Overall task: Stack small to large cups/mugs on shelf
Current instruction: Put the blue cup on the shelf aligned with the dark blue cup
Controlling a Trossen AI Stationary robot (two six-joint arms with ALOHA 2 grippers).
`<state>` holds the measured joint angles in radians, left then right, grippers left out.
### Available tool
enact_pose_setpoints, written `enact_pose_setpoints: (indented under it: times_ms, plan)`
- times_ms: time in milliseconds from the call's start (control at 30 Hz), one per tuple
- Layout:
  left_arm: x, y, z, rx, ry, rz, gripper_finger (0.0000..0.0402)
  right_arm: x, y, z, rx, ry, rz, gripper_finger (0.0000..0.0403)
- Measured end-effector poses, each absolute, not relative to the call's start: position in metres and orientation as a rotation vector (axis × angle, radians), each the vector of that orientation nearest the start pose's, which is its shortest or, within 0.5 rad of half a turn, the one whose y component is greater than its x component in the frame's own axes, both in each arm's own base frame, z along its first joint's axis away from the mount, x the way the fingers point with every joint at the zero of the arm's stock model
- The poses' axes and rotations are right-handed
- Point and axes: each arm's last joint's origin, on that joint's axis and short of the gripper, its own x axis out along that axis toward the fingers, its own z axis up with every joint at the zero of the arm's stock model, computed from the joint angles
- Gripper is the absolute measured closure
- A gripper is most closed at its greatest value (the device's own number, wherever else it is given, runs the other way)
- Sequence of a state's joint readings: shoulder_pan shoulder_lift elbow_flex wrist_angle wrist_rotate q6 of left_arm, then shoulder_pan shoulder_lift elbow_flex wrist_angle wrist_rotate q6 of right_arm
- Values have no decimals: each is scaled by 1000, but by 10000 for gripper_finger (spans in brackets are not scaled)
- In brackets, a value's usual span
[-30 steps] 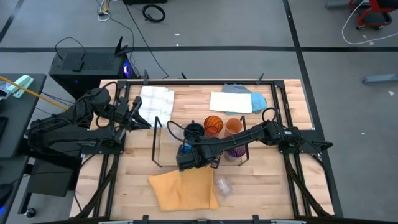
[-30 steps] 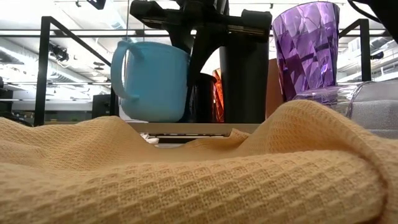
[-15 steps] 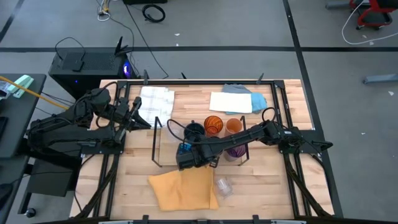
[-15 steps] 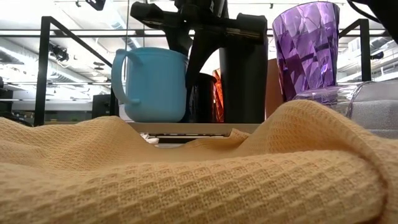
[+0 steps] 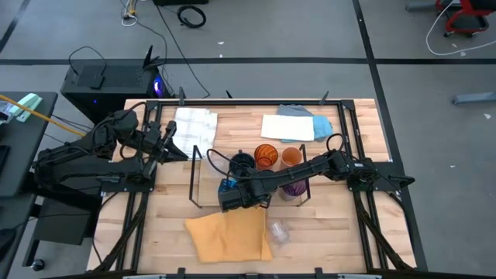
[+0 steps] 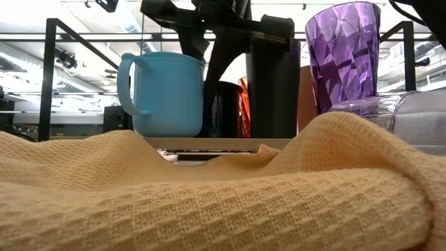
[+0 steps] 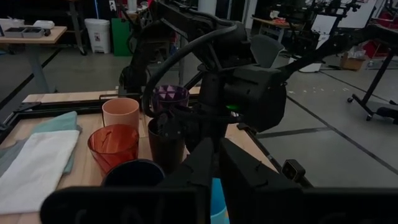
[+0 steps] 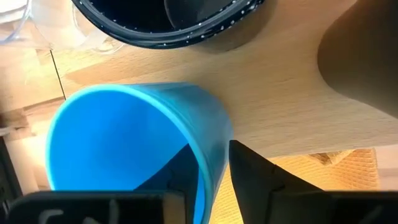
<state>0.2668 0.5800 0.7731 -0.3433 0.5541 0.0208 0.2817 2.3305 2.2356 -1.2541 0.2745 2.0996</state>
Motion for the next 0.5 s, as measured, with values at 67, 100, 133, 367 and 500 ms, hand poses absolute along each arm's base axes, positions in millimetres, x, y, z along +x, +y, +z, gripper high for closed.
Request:
enact_pose_setpoints:
  times_ms: [67,100,133,367,500]
  plan:
    - [119,17,340,-40,135,-288,372,456,124,238,1412,720,-1237,299]
    - [119,17,340,-40,135,-288,372,456,124,238,1412,720,-1237,295]
    - [119,17,340,-40,135,-288,371,456,124,238,1414,719,-1237,291]
    - [119,17,339,-43,147,-288,361,456,124,247,1424,714,-1221,274]
    - [119,17,339,-44,149,-288,364,456,124,253,1427,709,-1212,272]
